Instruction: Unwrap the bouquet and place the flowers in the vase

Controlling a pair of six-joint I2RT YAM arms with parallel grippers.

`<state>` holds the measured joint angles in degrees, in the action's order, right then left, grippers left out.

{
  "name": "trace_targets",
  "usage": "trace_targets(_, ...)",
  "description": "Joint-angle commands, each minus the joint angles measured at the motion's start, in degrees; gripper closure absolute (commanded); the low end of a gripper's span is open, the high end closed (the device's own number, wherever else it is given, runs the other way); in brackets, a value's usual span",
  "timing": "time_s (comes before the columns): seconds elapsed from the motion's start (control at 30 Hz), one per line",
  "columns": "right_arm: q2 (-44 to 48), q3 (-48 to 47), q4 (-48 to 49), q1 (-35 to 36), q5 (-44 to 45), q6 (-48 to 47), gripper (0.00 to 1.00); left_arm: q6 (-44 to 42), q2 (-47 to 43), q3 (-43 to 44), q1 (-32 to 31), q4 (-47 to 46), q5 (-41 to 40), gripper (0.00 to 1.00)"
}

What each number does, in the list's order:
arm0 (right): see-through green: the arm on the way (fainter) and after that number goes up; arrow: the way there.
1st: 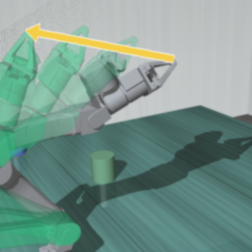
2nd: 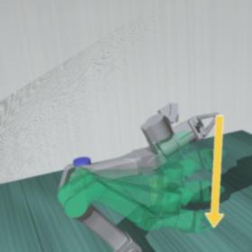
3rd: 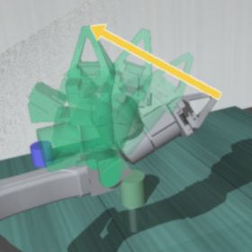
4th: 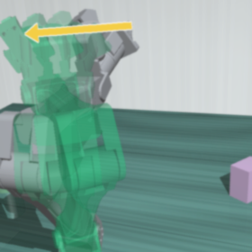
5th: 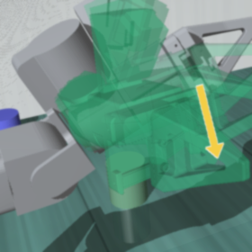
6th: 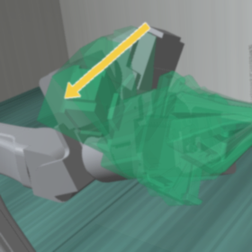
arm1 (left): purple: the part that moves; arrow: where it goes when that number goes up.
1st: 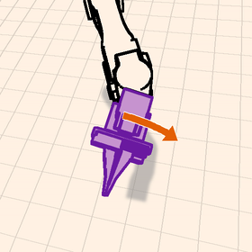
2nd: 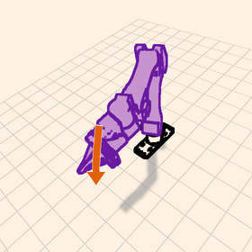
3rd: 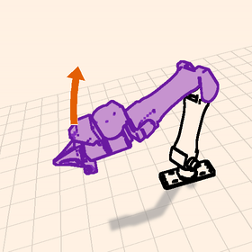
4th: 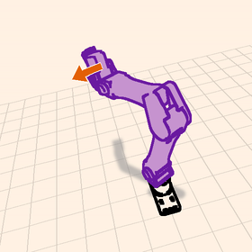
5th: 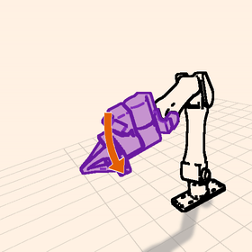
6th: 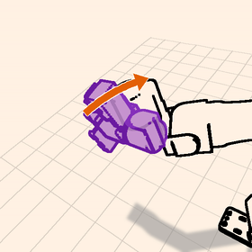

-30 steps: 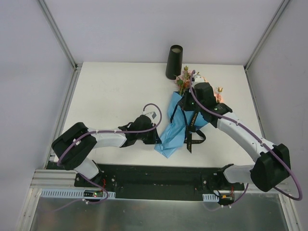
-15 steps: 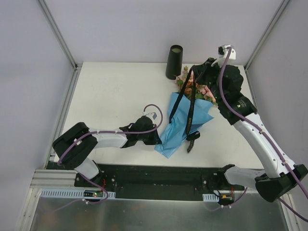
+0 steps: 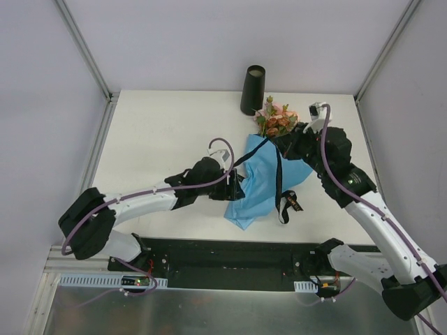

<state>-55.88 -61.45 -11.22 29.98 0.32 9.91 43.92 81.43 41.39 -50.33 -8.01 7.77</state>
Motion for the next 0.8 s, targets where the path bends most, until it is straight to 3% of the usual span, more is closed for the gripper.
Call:
trace_targets(0.0,4.5,5.3,-0.8,0.0,-6.5,6.2,1.00,-10.3,-7.4,7.0,-0.7,5.6,-2.8,0.28)
trace_targets(0.1,7.0,8.1,-0.2,-0.2,-16.8,2.8,1.00,-16.4,-10.4,8.7,-0.6,5.2,-2.3,0.18)
trace_targets(0.2,9.5,9.4,-0.3,-0.1,-23.9,0.0,1.00,-23.5,-11.6,10.4,-0.6,4.1,-0.9,0.16)
trace_targets(0.3,10.9,9.4,-1.2,-0.2,-26.8,-0.8,1.00,-34.3,-10.4,11.3,-0.6,2.7,5.2,0.16)
trace_targets(0.5,11.1,8.5,-2.0,-0.1,-32.2,-1.0,1.00,-46.0,-8.9,10.6,-0.7,-2.3,13.0,0.09)
trace_targets(0.77,12.4,8.4,-3.1,-0.1,-36.4,-1.3,1.00,-54.5,-6.3,11.1,-0.7,-6.8,9.2,0.09)
